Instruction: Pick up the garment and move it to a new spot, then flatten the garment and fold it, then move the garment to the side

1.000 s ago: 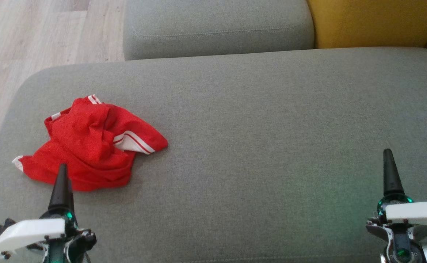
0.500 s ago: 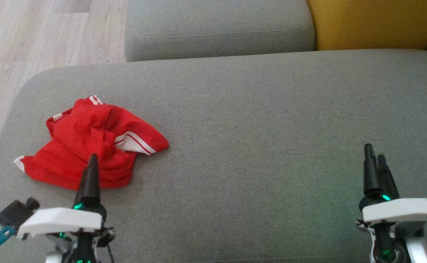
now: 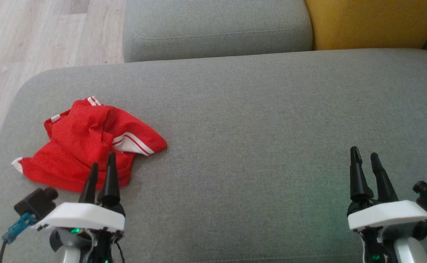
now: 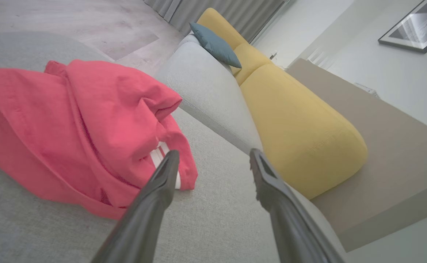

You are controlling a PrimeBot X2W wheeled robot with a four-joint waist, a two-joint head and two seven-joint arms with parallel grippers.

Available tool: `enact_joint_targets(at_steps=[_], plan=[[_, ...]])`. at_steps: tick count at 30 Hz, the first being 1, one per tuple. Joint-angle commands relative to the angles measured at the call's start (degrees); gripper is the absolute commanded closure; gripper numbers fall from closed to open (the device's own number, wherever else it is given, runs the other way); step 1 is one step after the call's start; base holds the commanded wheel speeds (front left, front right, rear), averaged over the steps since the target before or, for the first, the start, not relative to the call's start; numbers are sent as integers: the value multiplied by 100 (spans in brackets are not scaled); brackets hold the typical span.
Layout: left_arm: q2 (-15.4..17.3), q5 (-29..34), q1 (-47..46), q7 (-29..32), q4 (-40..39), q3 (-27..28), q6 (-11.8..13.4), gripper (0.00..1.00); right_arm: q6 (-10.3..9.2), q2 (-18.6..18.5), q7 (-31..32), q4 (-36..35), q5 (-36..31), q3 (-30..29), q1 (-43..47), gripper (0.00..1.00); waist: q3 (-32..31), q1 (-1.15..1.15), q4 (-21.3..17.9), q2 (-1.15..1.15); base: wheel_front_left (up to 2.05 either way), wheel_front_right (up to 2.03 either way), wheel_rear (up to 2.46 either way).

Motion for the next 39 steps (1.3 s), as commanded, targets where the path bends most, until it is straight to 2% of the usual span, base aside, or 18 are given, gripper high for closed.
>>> enact_joint_targets(at_steps=[1,19,34,39], plan=[[116,198,-141,-73,-274,26,46,0,-2,-38,-77,-252,-215,111,-142,0,2,0,-8,0,0,0,0],[653,1700,-173,-391,-322,-965,850,0,-3,-45,-397,-452,-1808,423,-38,0,-23,0,-133,0,0,0,0],[1012,2794,-321,-659,-246,-1736,1401,0,-3,-50,-667,-626,-3120,584,7,0,-36,0,-108,0,0,0,0],[1033,2959,-334,-726,-335,-1836,1529,0,-4,-52,-735,-690,-3342,629,23,0,-43,0,-102,0,0,0,0]])
